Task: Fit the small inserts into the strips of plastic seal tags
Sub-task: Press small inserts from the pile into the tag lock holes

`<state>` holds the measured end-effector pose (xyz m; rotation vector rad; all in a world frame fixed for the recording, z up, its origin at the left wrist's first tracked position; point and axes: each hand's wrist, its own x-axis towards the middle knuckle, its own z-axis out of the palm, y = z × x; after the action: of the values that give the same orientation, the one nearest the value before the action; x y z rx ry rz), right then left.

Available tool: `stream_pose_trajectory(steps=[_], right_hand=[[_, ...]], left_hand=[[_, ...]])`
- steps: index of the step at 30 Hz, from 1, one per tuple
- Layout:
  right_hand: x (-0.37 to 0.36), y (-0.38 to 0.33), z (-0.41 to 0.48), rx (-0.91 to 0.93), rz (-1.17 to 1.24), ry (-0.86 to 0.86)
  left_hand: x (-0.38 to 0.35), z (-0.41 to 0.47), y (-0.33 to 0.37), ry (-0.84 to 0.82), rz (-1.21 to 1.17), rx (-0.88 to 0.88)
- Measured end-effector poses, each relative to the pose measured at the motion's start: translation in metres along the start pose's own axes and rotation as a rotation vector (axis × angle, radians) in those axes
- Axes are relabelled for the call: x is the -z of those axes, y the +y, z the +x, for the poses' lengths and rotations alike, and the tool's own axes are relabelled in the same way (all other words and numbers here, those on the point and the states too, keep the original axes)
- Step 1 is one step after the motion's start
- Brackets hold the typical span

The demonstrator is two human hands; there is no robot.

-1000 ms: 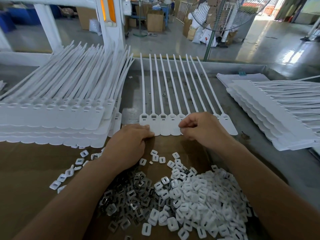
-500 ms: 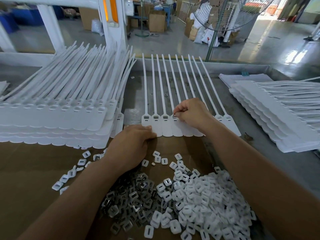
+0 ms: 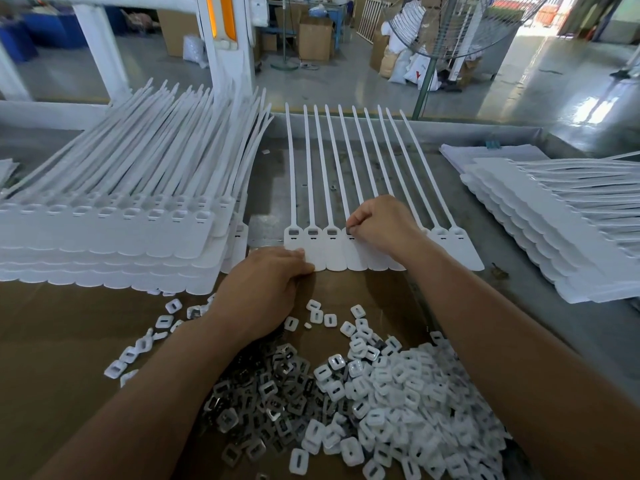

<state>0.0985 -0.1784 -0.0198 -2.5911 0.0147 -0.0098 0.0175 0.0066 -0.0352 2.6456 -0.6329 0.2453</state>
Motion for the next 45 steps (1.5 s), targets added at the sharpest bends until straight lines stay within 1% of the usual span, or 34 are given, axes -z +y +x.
stream_pose_trajectory(steps=[5,18,24,30,37,45], right_hand=[[0.001,0.002,0.0,-0.009,0.024,0.056],[0.003,0.0,-0.008,0.012,0.05,0.027],[0.017,-0.006,-0.033,0.109,0.108,-0.01],[0.028,-0.019,-0.08,0.237,0.158,-0.15],[0.019,-0.038,-0.118,0.375,0.056,-0.42],[0.01,-0.05,-0.13,0.567,0.02,-0.571]], left_hand=[[0.0,0.001,0.001,0.0,0.0,0.003],[-0.001,0.002,0.001,-0.005,-0.009,0.005],[-0.002,0.002,-0.001,-0.002,-0.004,0.012],[-0.002,0.002,-0.001,-0.027,0.013,0.033],[-0.003,0.002,-0.001,-0.012,-0.003,0.029],[-0.003,0.002,0.0,0.012,0.008,0.023]])
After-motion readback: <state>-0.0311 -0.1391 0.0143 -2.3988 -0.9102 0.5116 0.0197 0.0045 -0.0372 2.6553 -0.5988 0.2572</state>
